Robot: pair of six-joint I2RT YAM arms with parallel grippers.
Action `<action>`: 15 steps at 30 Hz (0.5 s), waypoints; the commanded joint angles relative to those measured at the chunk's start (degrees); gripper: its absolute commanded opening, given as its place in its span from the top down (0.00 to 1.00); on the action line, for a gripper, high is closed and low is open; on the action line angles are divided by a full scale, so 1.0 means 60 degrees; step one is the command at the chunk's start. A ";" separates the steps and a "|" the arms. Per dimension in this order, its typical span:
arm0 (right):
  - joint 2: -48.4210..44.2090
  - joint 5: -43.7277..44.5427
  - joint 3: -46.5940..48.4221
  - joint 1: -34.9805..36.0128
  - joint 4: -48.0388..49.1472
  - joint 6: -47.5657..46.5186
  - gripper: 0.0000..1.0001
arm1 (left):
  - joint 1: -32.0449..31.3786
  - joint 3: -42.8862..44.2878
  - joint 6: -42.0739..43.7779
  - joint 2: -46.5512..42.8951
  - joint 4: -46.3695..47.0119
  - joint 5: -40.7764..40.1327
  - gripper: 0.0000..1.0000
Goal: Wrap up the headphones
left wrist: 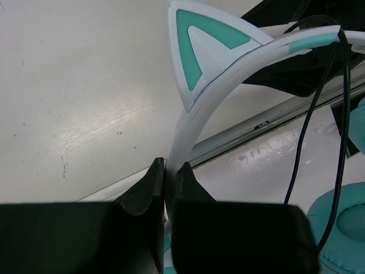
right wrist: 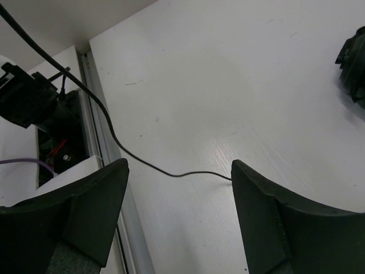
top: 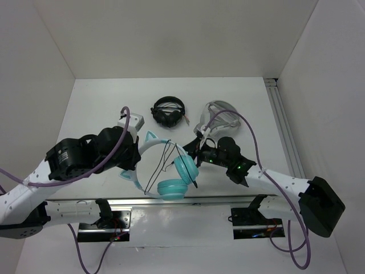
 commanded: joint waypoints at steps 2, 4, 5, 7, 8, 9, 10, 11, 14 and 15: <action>0.0134 -0.0862 0.0012 0.0114 0.0945 -0.0045 0.20 | -0.0022 0.0658 -0.0692 -0.0096 0.0667 -0.0059 1.00; 0.0412 -0.0994 0.0012 0.0114 0.1062 -0.0046 0.20 | -0.0022 0.0833 -0.0693 -0.0096 0.0667 -0.0059 1.00; 0.0718 -0.1097 -0.0075 0.0114 0.1063 -0.0046 0.20 | -0.0022 0.0833 -0.0693 -0.0096 0.0667 0.0028 1.00; 0.1027 -0.1520 -0.0076 0.0201 0.1400 -0.0046 0.20 | -0.0022 0.0951 -0.0693 -0.0096 0.0667 0.0029 1.00; 0.1188 -0.1653 -0.0076 0.0202 0.1400 -0.0046 0.20 | -0.0022 0.1038 -0.0693 -0.0096 0.0667 0.0029 1.00; 0.1465 -0.1785 -0.0076 0.0333 0.1618 -0.0046 0.20 | -0.0022 0.1038 -0.0693 -0.0096 0.0667 0.0116 1.00; 0.1569 -0.1786 -0.0076 0.0508 0.1620 0.0041 0.20 | -0.0022 0.1140 -0.0693 -0.0096 0.0667 0.0116 1.00; 0.1570 -0.1641 -0.0076 0.0510 0.1751 0.0041 0.20 | -0.0022 0.1141 -0.0693 -0.0096 0.0667 0.0116 1.00; 0.1950 -0.1246 -0.0164 0.0802 0.2102 0.0041 0.20 | -0.0022 0.1228 -0.0781 -0.0096 0.0667 0.0364 1.00; 0.2241 -0.1157 -0.0164 0.0890 0.2219 0.0041 0.20 | -0.0022 0.1229 -0.0781 -0.0198 0.0798 0.0496 1.00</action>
